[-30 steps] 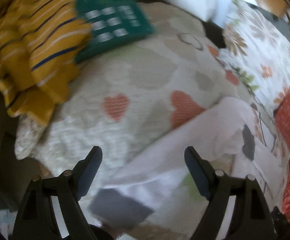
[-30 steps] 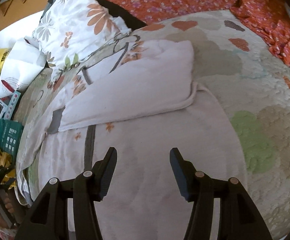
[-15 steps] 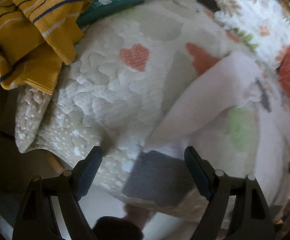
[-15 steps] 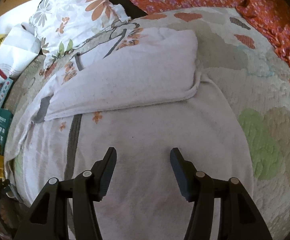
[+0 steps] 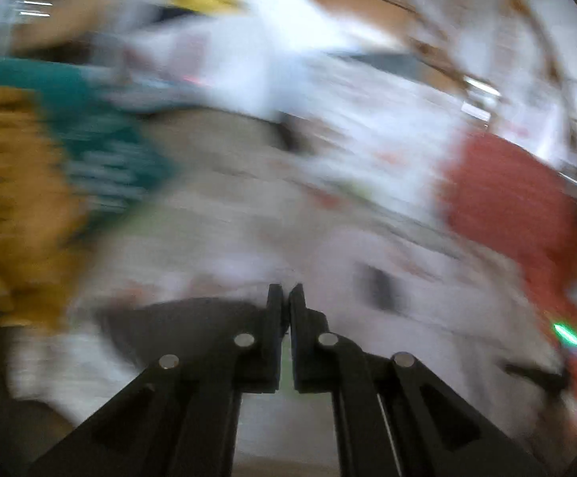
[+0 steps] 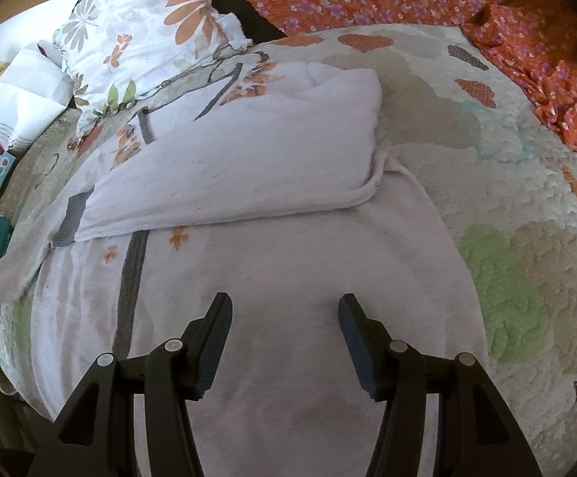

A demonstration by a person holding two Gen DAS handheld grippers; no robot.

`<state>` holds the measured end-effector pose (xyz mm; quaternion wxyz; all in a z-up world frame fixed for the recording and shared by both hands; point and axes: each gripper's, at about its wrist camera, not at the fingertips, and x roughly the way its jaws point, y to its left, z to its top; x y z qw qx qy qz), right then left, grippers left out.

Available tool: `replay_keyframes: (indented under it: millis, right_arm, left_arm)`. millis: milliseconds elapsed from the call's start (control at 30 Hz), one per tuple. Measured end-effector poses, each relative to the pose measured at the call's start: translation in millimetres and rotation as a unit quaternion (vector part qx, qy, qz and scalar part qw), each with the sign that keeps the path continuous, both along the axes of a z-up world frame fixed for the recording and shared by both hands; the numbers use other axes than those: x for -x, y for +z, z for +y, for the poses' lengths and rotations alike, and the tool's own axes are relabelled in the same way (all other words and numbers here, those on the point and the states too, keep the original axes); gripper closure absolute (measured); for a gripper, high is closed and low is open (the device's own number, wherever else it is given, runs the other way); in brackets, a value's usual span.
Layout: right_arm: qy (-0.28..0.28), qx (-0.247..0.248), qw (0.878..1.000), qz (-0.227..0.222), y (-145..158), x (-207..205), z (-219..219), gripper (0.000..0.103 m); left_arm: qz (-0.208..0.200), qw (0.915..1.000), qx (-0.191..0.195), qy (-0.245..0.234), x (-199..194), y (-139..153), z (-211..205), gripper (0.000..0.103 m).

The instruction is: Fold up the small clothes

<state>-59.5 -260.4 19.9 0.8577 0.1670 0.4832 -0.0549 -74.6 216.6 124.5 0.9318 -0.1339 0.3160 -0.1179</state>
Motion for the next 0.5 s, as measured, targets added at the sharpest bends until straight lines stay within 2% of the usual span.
replay_keyframes:
  millis: [67, 133, 167, 200, 233, 267, 300, 400, 500]
  right_arm:
    - [-0.002, -0.002, 1.0, -0.001, -0.4, 0.0, -2.4, 0.043]
    - [-0.004, -0.001, 1.0, -0.002, 0.1, 0.6, -3.5, 0.043]
    - [-0.005, 0.0, 1.0, -0.003, 0.9, 1.2, -4.3, 0.043]
    - [-0.004, 0.002, 1.0, -0.005, 1.3, 1.7, -5.0, 0.043]
    - [-0.004, 0.002, 1.0, -0.005, 1.6, 2.1, -5.2, 0.043]
    - [-0.002, 0.003, 1.0, -0.006, 1.7, 2.6, -5.6, 0.043]
    - [0.001, 0.006, 1.0, -0.007, 2.0, 2.7, -5.1, 0.043]
    - [0.017, 0.018, 1.0, -0.014, 4.3, 2.4, 2.2, 0.043]
    - [0.048, 0.014, 0.998, -0.026, 9.3, 1.0, 18.6, 0.043]
  left_arm:
    - [0.022, 0.9941, 0.017, -0.105, -2.8, -8.9, -41.6, 0.099]
    - [0.033, 0.9854, 0.028, -0.165, -4.1, -13.1, -64.9, 0.098]
    - [0.034, 0.9828, 0.038, -0.178, -3.1, -13.0, -66.9, 0.092]
    - [0.036, 0.981, 0.051, -0.184, -4.5, -12.6, -64.1, 0.08]
    - [0.035, 0.9823, 0.06, -0.174, -7.7, -12.2, -57.6, 0.07]
    - [0.034, 0.9866, 0.07, -0.144, -8.8, -13.6, -47.0, 0.05]
    - [0.038, 0.9901, 0.076, -0.111, -12.9, -16.1, -35.7, 0.041]
    - [0.067, 0.9925, 0.096, -0.035, -34.0, -28.8, -10.1, 0.041]
    - [0.096, 0.9916, 0.084, 0.017, -46.7, -42.0, 0.7, 0.04]
